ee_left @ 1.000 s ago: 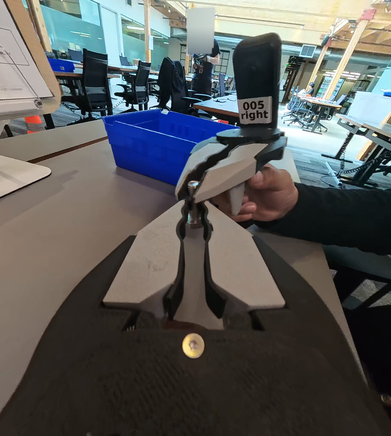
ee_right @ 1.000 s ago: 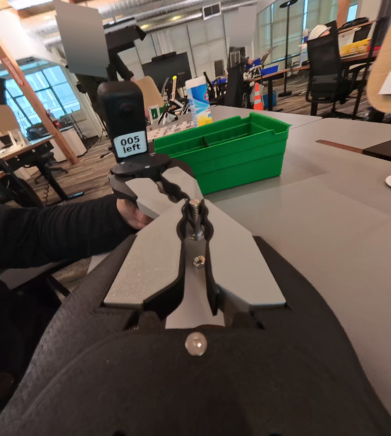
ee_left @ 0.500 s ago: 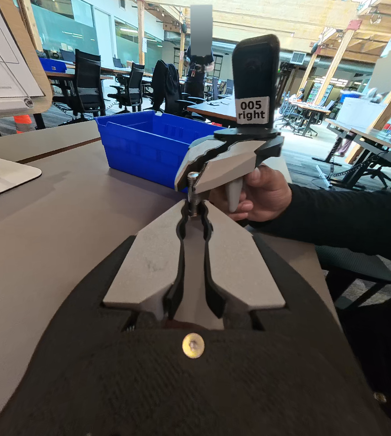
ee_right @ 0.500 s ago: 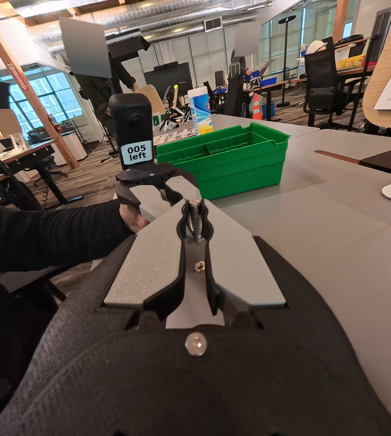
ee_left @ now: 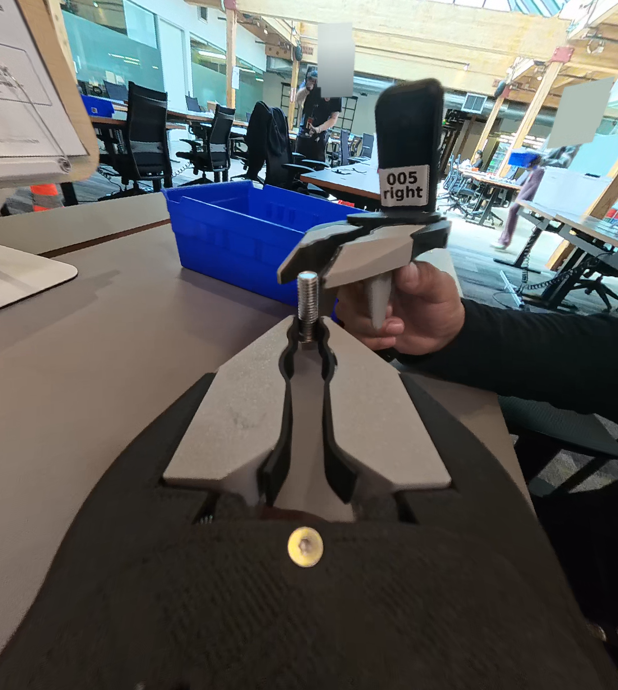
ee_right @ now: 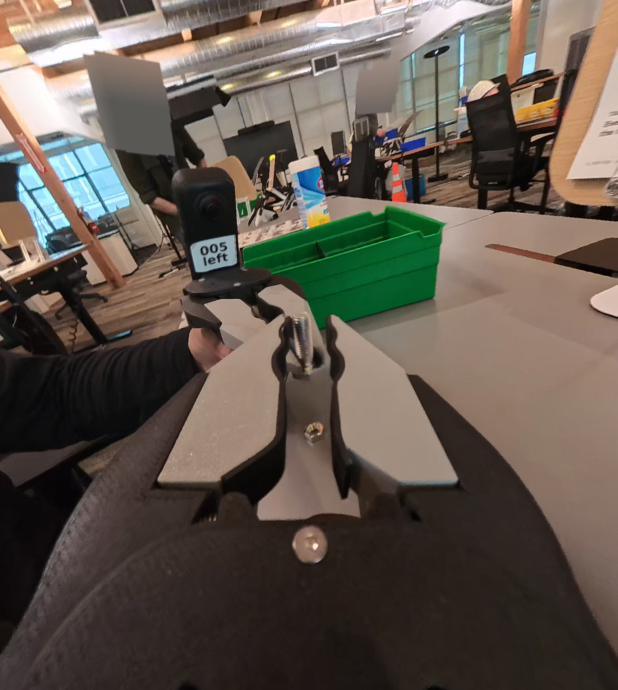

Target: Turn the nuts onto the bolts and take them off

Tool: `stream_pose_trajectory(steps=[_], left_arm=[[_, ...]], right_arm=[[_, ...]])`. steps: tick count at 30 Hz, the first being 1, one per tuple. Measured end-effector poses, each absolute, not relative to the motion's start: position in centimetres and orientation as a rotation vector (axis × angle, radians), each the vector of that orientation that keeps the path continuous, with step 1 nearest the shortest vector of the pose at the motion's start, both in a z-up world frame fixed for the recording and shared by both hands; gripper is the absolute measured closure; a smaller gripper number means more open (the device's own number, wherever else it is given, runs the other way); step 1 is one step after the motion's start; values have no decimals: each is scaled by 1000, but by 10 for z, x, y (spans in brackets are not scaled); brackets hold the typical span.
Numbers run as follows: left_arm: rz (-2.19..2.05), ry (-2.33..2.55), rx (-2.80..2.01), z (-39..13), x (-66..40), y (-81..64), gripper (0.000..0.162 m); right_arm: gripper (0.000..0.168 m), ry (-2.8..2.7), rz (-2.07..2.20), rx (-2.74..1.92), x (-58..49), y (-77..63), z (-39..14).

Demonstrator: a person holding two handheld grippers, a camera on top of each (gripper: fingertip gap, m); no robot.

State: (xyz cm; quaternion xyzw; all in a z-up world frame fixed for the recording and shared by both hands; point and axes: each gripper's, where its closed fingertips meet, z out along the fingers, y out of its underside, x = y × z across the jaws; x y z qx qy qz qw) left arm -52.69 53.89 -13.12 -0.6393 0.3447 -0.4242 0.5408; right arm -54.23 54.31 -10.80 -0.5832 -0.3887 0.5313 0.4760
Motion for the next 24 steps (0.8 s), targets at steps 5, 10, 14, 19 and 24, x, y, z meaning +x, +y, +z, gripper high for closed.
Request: stream_pose_trajectory(steps=[5, 10, 14, 19, 24], left_arm=[[-1015, 706, -1477, -117, -547, 551, 155], [-978, 668, -1461, -111, -560, 557, 156], [-985, 650, -1457, -109, -562, 558, 156], [-993, 678, -1465, -113, -559, 556, 155], [-1023, 717, -1469, -116, -555, 552, 156]], right_arm=[[146, -897, 1317, -1505, -537, 554, -116], [138, -1191, 1229, -1751, -562, 533, -179], [136, -1434, 995, -1794, -574, 520, -219], [136, -1588, 915, -1684, -584, 512, -223], [144, -1802, 911, -1487, -583, 509, -226]])
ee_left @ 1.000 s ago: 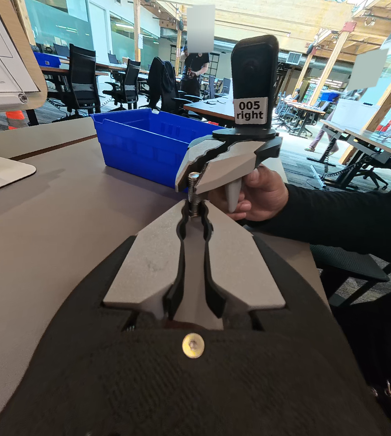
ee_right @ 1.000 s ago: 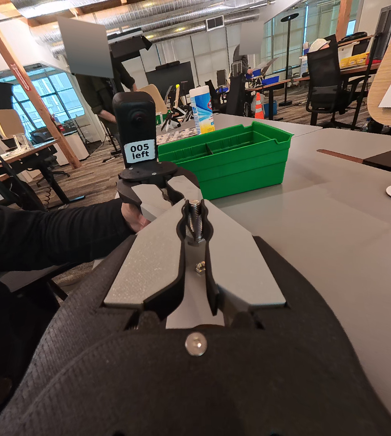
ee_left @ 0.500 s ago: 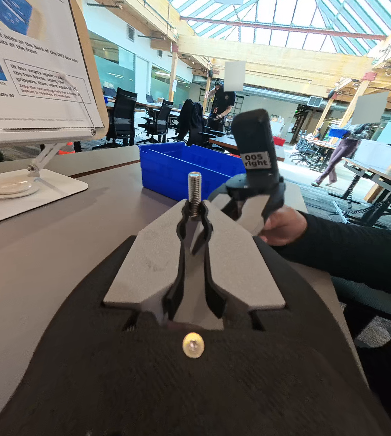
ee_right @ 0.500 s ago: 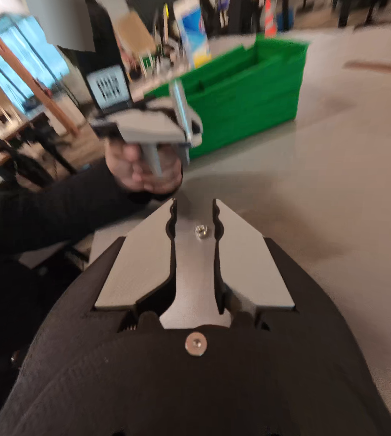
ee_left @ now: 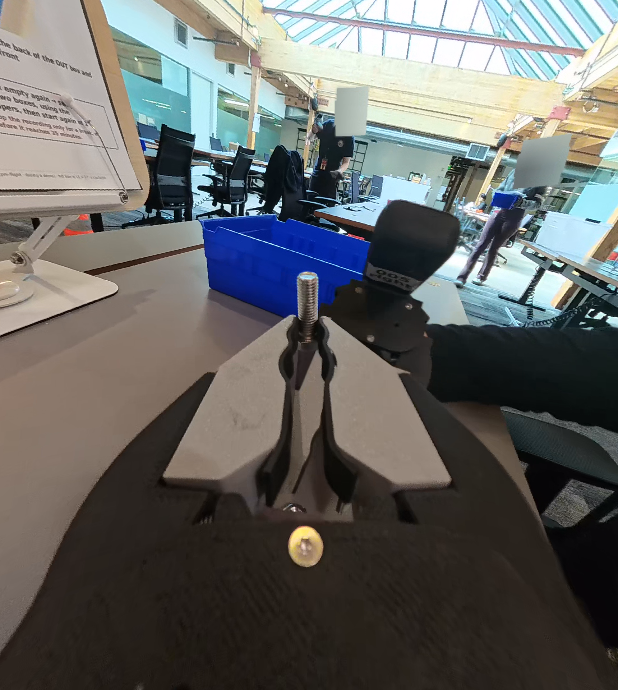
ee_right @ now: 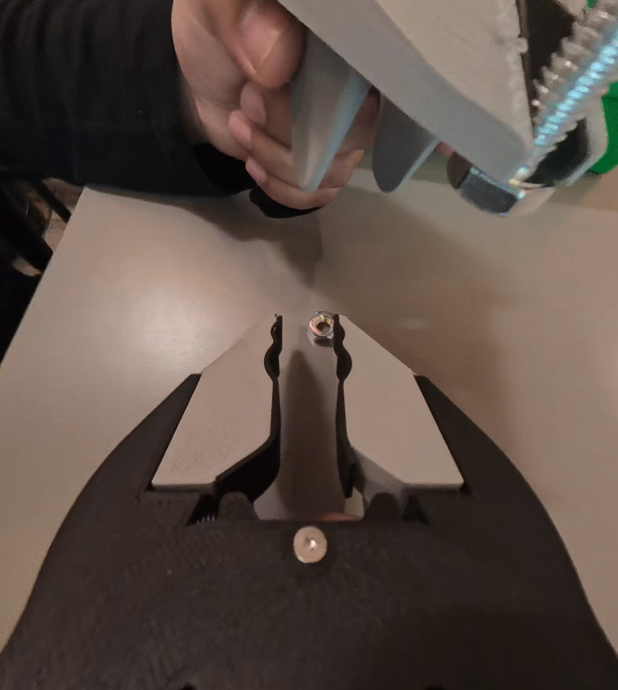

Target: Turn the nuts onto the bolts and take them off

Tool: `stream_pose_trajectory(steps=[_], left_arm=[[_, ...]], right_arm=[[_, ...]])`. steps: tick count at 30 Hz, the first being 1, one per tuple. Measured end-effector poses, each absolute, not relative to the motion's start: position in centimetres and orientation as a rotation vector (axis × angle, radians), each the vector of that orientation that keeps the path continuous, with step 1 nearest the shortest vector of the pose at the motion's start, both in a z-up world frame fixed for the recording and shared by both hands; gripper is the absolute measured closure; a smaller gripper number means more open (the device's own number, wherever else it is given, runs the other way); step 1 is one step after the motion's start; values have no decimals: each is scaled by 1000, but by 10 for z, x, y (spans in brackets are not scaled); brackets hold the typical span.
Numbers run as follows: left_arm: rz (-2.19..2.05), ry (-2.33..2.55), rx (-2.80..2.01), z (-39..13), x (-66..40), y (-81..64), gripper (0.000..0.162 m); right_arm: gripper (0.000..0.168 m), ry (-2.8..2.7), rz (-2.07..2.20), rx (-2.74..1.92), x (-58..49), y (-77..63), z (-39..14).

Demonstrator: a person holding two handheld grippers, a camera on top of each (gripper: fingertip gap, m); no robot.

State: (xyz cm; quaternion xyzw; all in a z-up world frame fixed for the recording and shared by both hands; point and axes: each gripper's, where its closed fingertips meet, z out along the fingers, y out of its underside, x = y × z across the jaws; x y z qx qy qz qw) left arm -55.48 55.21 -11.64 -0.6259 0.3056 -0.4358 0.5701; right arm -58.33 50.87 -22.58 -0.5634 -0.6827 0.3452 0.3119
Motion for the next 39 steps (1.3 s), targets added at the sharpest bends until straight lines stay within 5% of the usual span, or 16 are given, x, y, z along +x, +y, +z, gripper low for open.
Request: stream_pose_trajectory(steps=[20, 39], left_arm=[[-1023, 686, -1476, -115, -560, 556, 156], [-851, 868, -1529, -148, -528, 548, 155]], right_arm=[[153, -1959, 832, -1461, -591, 518, -243], [153, -1608, 718, -1628, -534, 533, -91]])
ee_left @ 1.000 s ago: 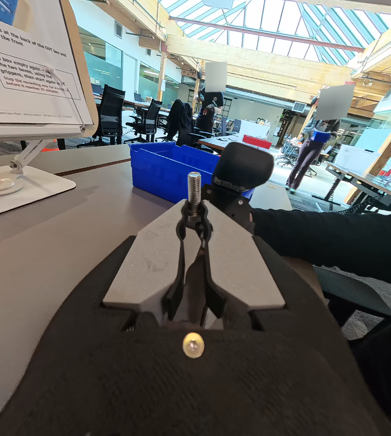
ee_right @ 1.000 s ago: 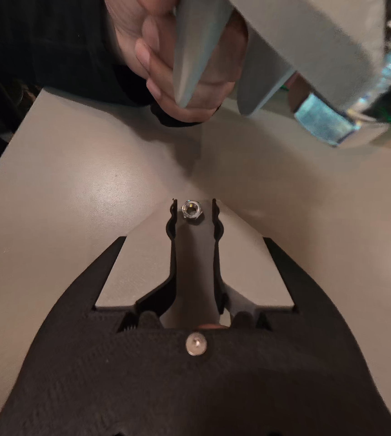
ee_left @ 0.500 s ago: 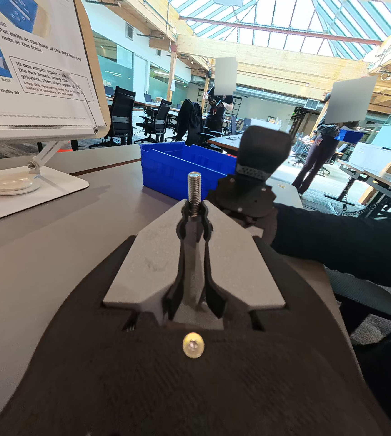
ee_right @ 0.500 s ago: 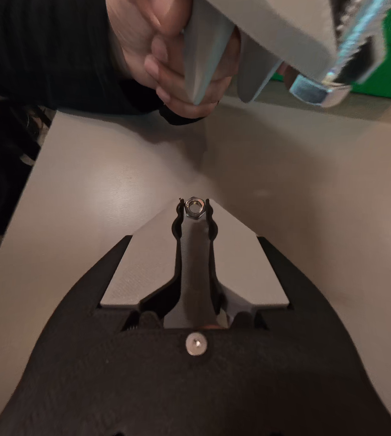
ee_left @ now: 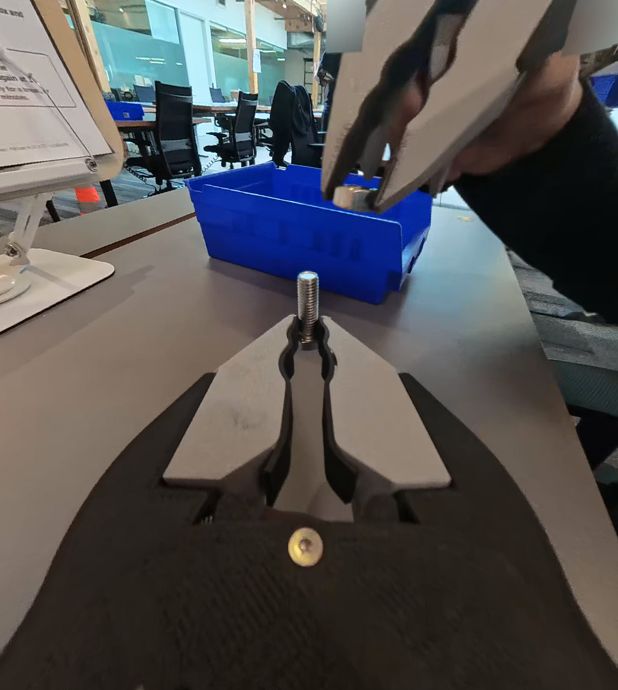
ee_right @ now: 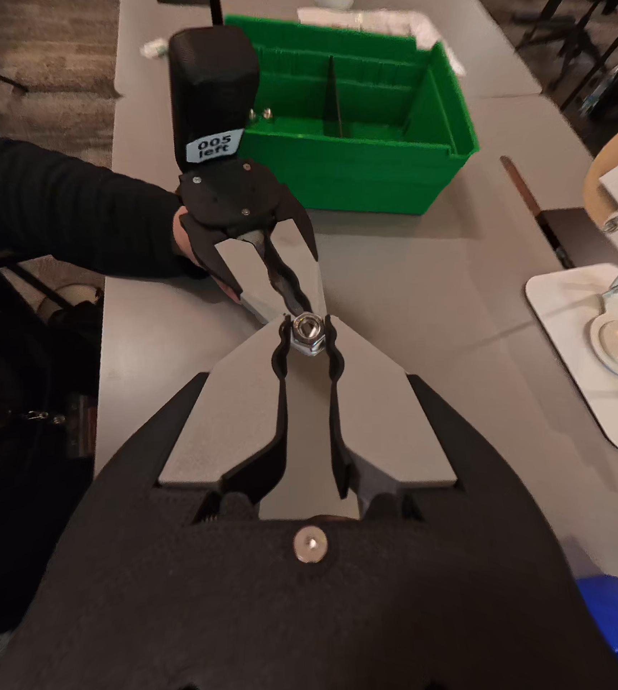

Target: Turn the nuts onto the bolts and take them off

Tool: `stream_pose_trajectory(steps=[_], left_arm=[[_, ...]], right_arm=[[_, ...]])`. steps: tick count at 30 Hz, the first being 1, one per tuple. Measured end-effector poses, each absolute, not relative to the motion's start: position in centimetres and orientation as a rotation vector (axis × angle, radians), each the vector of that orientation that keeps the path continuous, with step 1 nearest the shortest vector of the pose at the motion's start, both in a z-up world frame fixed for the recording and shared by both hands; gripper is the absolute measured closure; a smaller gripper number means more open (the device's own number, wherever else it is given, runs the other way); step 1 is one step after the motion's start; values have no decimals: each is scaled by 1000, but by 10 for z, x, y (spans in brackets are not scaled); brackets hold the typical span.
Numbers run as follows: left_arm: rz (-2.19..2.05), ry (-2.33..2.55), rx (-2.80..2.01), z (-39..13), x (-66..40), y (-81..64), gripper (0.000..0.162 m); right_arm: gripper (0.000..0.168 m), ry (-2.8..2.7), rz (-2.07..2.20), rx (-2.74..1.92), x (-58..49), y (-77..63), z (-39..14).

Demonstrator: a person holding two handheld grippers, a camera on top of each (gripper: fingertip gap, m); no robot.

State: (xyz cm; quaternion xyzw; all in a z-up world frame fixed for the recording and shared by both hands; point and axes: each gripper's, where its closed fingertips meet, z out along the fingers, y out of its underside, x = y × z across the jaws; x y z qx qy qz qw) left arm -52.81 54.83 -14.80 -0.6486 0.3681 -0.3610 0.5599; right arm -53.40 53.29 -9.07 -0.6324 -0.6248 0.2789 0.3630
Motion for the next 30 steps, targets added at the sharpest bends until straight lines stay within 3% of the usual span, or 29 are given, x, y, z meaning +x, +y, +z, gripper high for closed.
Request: stream_pose_trajectory(steps=[16, 30], left_arm=[[-843, 868, -1512, -142, -528, 546, 155], [-912, 852, -1490, -135, -528, 541, 155]], right_arm=[[153, -1762, 646, -1925, -546, 551, -111], [153, -1762, 691, -1876, -554, 544, -107]])
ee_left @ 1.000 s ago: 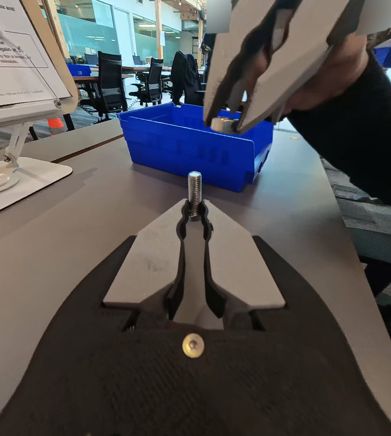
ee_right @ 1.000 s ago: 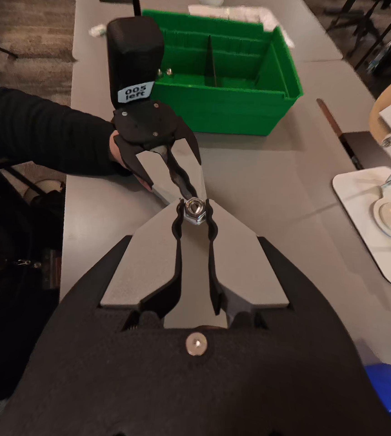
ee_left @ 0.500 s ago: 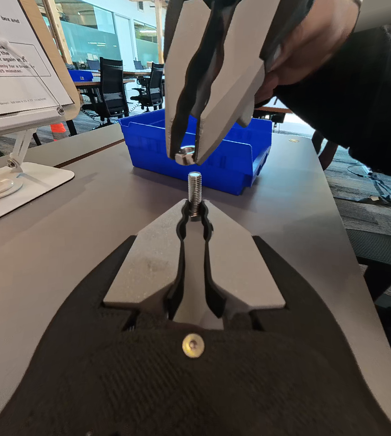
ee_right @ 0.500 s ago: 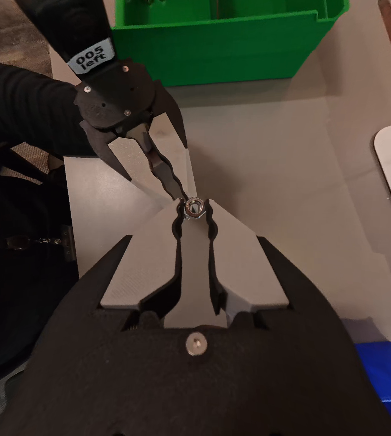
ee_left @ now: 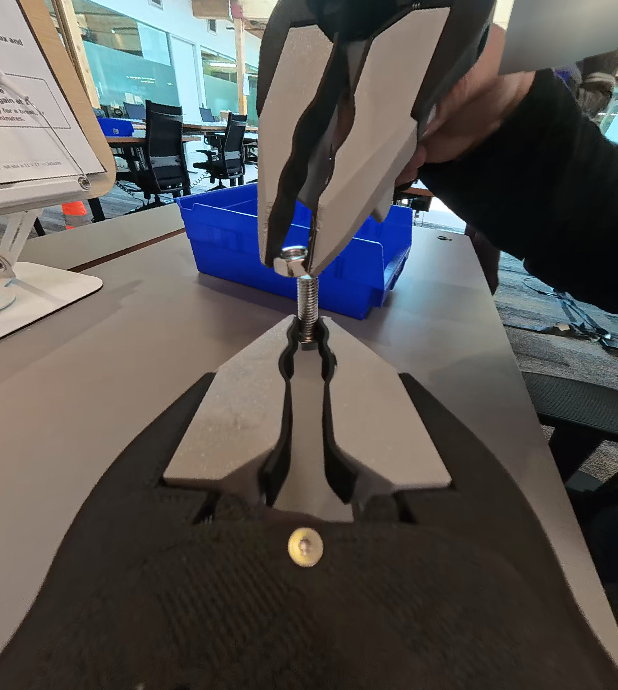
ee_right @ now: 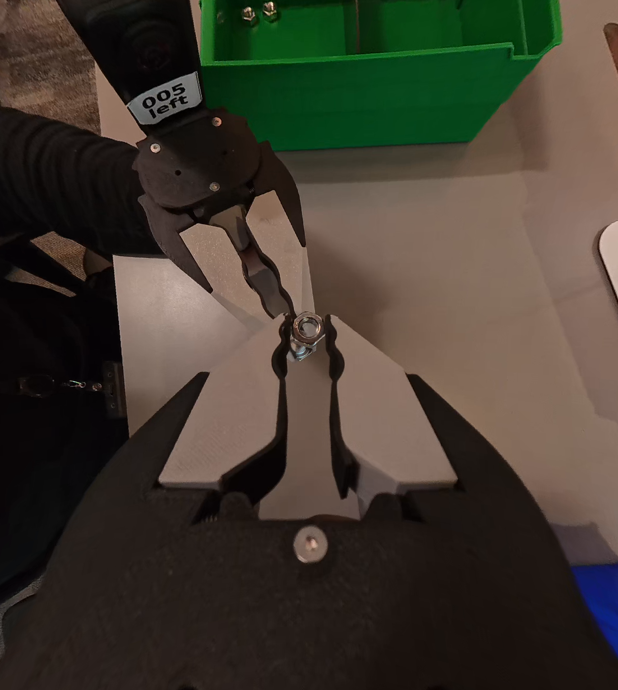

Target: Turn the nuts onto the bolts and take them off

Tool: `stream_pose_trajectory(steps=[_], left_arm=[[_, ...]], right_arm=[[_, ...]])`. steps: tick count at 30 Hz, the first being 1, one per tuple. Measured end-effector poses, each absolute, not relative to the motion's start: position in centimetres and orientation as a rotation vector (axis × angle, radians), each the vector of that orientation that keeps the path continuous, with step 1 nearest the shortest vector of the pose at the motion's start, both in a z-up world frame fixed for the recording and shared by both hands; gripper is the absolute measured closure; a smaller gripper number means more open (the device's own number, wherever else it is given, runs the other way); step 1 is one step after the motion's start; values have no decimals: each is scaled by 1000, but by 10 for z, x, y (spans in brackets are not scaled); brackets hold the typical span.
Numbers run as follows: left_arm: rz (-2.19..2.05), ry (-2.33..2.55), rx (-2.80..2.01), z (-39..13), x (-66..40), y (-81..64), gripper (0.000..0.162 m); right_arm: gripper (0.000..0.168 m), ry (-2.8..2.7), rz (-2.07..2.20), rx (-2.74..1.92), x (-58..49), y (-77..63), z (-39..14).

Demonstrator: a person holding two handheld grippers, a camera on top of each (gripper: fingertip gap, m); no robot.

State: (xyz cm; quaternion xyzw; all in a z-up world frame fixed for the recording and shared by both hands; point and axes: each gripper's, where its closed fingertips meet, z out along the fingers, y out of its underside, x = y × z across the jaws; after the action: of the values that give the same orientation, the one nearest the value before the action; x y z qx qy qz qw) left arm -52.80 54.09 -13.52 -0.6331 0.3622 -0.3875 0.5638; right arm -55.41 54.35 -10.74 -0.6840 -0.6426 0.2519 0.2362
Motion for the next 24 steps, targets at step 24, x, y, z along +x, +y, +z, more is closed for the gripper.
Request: stream_pose_trajectory(steps=[24], left_arm=[[-883, 830, -1533, -139, -531, 546, 155]], right_arm=[[153, -1710, 645, -1857, -554, 544, -115]])
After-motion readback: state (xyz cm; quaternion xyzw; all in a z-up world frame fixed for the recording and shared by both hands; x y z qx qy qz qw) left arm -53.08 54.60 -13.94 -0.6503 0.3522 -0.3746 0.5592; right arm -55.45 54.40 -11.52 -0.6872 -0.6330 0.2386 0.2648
